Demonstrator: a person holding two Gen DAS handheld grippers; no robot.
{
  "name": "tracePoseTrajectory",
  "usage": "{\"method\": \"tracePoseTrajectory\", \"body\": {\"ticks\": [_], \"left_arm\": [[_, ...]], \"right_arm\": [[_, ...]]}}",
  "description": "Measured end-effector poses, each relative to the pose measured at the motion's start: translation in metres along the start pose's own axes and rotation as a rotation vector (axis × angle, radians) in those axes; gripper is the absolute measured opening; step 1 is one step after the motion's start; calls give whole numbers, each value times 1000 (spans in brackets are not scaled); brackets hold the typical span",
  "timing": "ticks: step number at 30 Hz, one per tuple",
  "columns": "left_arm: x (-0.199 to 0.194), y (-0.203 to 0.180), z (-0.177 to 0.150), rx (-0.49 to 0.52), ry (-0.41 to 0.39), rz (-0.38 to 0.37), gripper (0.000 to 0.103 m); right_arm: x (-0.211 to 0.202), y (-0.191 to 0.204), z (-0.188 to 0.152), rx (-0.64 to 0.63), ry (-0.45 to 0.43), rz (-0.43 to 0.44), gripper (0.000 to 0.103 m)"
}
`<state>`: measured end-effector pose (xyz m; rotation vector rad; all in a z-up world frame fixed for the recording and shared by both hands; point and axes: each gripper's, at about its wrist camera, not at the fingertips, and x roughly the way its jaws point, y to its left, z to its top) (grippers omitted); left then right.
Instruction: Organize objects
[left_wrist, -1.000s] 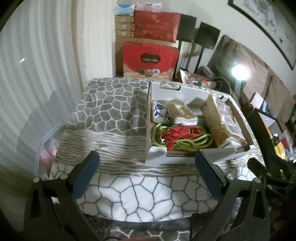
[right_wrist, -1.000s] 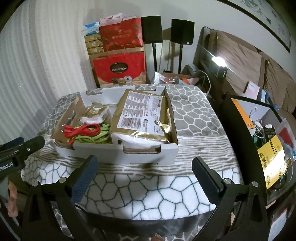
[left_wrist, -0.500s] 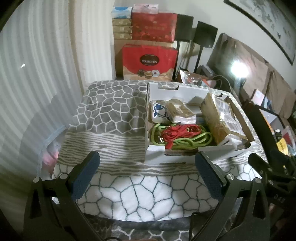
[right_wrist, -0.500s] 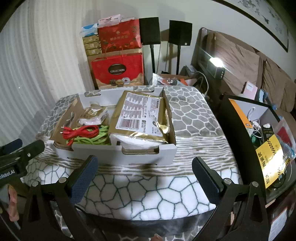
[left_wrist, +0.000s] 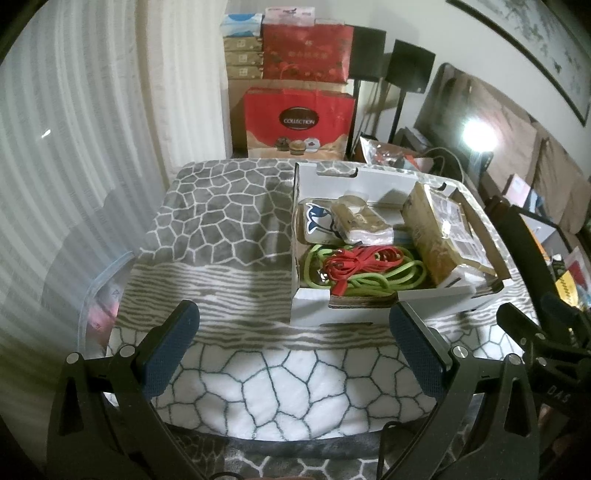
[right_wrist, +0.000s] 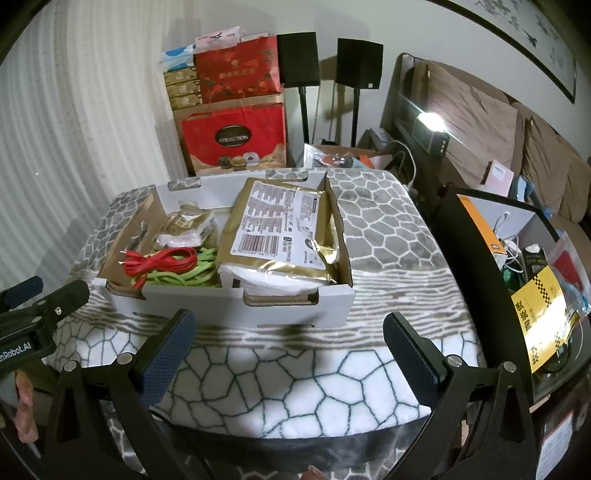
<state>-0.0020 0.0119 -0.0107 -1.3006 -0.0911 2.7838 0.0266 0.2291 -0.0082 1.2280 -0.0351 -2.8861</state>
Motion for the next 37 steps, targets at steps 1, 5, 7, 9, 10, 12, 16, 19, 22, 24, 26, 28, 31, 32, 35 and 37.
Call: {"method": "tracePoseTrajectory", "body": {"ticks": [1,5,7,9,10,12,16,19,22,24,26,28,31,32,35,37], "left_arm": [[0,0,0,-1,0,0,103],[0,0,0,1,0,1,103],[0,0,0,1,1,0,103],[1,-1,-1,2,2,0,103],[1,-1,-1,4,3,3,103],[2,-2,-2,11,3,9,103],[3,-2,-2,8,8,-1,103],[4,-2,-2,8,8,-1,103],[4,-2,-2,9,8,-1,103],[4,-2,-2,9,8,-1,103],[4,-2,-2,9,7,-1,103],[4,-2,-3,13,7,5,103],[4,-3,-3,17,10,8,103],[4,-3,-4,18,13,5,103],[5,-4,-4,19,18,7,103],[6,-3,-3,17,21,9,103]], "right_arm": [[0,0,0,0,0,0,102],[0,0,0,1,1,1,102],[0,0,0,0,0,0,102],[0,0,0,0,1,-1,102],[0,0,0,0,1,0,102],[0,0,0,0,1,-1,102],[0,0,0,1,1,0,102],[0,0,0,-1,0,0,102],[0,0,1,0,2,1,102],[0,0,1,0,2,0,102],[0,0,1,-1,3,1,102],[0,0,0,-1,3,1,102],[0,0,-1,-1,5,0,102],[0,0,-1,-2,6,-1,102],[0,0,-1,1,5,1,102],[0,0,-1,0,5,-1,102]]}}
